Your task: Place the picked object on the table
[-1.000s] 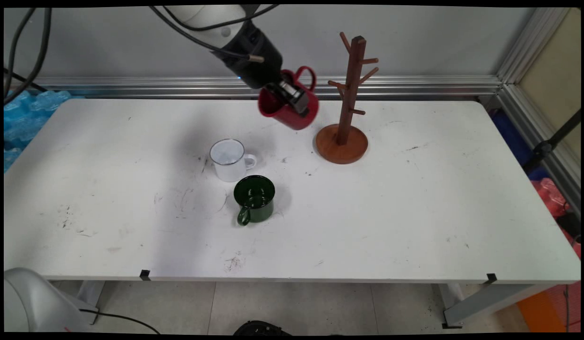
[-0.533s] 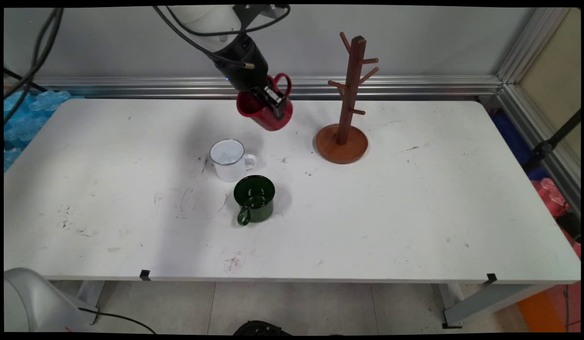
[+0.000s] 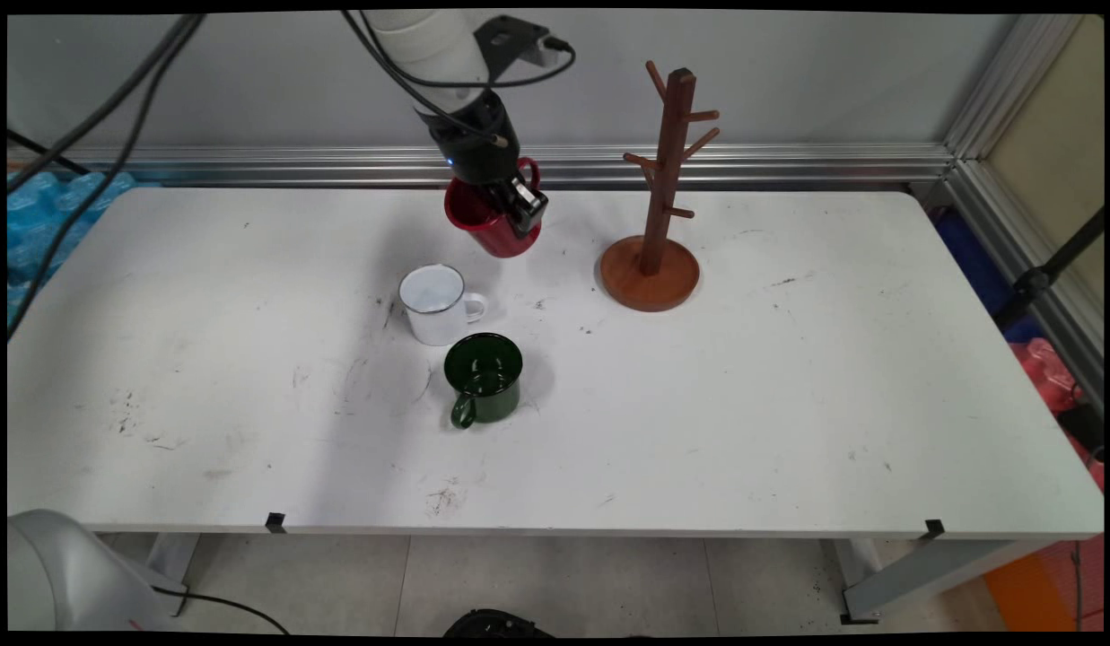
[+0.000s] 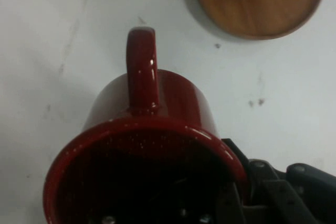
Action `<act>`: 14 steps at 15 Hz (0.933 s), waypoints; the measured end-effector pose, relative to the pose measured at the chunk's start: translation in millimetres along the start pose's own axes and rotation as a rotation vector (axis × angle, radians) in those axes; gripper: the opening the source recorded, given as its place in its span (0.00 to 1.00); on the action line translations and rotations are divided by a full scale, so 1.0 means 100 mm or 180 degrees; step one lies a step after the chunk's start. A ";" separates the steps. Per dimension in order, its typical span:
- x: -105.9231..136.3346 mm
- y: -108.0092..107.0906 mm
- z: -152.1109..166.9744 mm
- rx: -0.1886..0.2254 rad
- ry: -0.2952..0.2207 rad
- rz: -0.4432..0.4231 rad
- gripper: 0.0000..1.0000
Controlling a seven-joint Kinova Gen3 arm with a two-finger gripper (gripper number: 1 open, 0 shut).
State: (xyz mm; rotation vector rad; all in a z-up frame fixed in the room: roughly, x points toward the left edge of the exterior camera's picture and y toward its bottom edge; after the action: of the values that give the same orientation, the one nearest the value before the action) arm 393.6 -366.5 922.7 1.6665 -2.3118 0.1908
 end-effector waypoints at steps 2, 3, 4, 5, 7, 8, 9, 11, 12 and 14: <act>0.07 0.01 0.13 0.0031 -0.0080 -0.0055 0.00; 0.11 0.02 0.20 0.0043 -0.0117 -0.0079 0.00; 0.14 0.02 0.26 0.0050 -0.0146 -0.0099 0.00; 0.17 0.02 0.32 0.0055 -0.0179 -0.0124 0.00; 0.22 0.02 0.45 0.0047 -0.0238 -0.0168 0.00; 0.24 0.02 0.51 0.0039 -0.0269 -0.0193 0.00; 0.26 0.02 0.57 0.0030 -0.0299 -0.0215 0.00; 0.29 0.02 0.68 0.0007 -0.0350 -0.0252 0.00; 0.31 0.02 0.73 -0.0007 -0.0376 -0.0272 0.00; 0.33 0.02 0.83 -0.0033 -0.0423 -0.0306 0.00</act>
State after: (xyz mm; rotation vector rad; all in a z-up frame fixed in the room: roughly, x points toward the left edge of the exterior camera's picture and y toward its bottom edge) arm 369.4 -418.2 854.2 1.8316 -2.3145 0.0491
